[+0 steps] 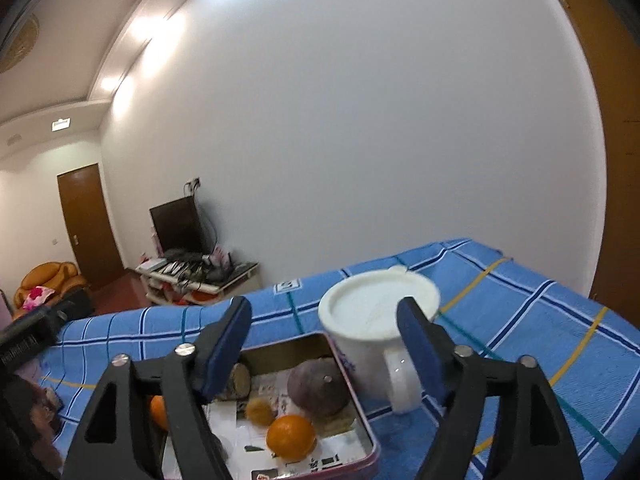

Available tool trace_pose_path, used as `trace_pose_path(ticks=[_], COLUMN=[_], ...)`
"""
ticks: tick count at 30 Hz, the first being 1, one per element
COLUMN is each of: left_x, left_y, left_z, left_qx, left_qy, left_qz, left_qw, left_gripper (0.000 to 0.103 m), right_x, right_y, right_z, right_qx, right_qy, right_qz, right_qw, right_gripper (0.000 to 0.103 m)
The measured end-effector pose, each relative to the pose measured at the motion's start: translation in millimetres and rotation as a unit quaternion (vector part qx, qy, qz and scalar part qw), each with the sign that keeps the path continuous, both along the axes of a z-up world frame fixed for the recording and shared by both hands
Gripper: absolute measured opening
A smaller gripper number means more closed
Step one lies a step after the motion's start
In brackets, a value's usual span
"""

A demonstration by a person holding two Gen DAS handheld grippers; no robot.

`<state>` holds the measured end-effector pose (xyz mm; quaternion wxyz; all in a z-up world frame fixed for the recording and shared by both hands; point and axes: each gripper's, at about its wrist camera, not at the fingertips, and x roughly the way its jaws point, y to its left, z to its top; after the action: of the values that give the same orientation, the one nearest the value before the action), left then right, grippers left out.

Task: Organize fruits
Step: 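Open both tools to drop the beet and root slice into the tin, then move both tools back toward the remaining fruits on the bedspread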

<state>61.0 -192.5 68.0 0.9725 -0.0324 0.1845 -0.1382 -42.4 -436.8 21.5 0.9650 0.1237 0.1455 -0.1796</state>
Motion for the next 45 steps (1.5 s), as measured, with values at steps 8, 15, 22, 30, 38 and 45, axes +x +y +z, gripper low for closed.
trace_pose_path(ticks=[8, 15, 22, 30, 38, 45], left_x=[-8, -36, -46, -50, -59, -66], left_y=[4, -10, -4, -1, 1, -1], left_z=[-27, -45, -50, -58, -59, -60], left_qx=[0.044, 0.089, 0.105, 0.129, 0.131, 0.138], left_qy=[0.037, 0.017, 0.000, 0.004, 0.002, 0.003], left_qz=[0.020, 0.026, 0.045, 0.050, 0.047, 0.035], left_qw=[0.9981, 0.9956, 0.9935, 0.9904, 0.9902, 0.9899], left_gripper=[0.103, 0.103, 0.103, 0.103, 0.103, 0.103], right_x=[1, 5, 5, 7, 2, -7], right_y=[-3, 2, 18, 21, 27, 36], right_z=[-1, -9, -13, -18, -19, -19], right_qx=[0.010, 0.037, 0.009, 0.006, -0.004, 0.001], right_qy=[0.008, 0.001, -0.006, 0.009, 0.016, 0.019], right_qz=[-0.013, 0.034, 0.050, 0.054, 0.033, 0.020], right_qw=[1.000, 0.999, 0.999, 0.998, 0.999, 1.000], right_gripper=[0.078, 0.078, 0.078, 0.078, 0.078, 0.078])
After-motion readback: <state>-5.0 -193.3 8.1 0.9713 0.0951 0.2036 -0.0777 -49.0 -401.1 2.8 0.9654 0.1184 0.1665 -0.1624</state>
